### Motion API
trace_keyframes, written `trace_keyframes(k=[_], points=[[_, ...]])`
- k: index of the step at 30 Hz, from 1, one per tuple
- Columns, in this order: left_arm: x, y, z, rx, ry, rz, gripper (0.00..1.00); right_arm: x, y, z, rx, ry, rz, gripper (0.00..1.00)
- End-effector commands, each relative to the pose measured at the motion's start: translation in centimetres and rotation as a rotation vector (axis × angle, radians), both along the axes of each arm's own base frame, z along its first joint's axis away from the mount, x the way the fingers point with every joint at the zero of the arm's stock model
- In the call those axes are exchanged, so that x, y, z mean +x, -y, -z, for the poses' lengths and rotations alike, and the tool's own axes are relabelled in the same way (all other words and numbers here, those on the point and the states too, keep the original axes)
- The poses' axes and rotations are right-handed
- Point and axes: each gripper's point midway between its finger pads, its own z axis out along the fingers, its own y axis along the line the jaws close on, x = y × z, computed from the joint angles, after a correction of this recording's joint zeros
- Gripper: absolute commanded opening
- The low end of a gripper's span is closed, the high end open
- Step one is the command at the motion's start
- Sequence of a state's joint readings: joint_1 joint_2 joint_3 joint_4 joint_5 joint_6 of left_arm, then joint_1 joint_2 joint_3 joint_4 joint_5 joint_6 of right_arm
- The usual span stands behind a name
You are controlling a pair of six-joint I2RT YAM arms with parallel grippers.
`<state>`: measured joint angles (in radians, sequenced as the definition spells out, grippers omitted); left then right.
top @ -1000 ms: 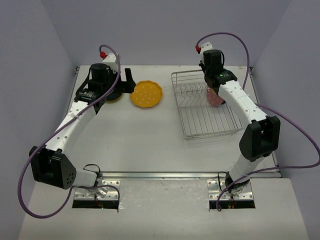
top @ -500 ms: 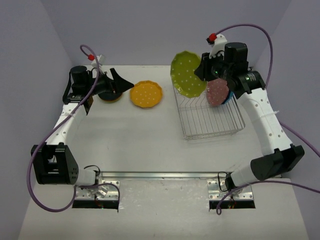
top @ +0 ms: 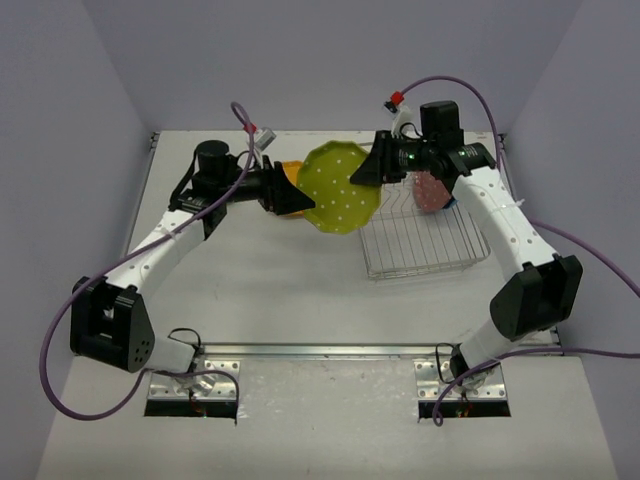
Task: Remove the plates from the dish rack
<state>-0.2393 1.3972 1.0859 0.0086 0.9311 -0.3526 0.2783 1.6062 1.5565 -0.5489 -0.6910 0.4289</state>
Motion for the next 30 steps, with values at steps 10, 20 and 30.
trace_keyframes(k=[10,20,30], points=[[2.3,-0.5,0.0,0.014,0.027,-0.047,0.71,-0.4,-1.1,-5.7,0.136,0.176,-0.052,0.0],[4.0,-4.1,-1.0,0.009,0.036,-0.188,0.79,0.7,0.1,-5.1,0.065,0.211,0.03,0.0],[3.3,-3.3,0.3,-0.041,-0.043,-0.097,0.75,-3.1,-2.4,-7.3,0.278,0.123,-0.185,0.0]])
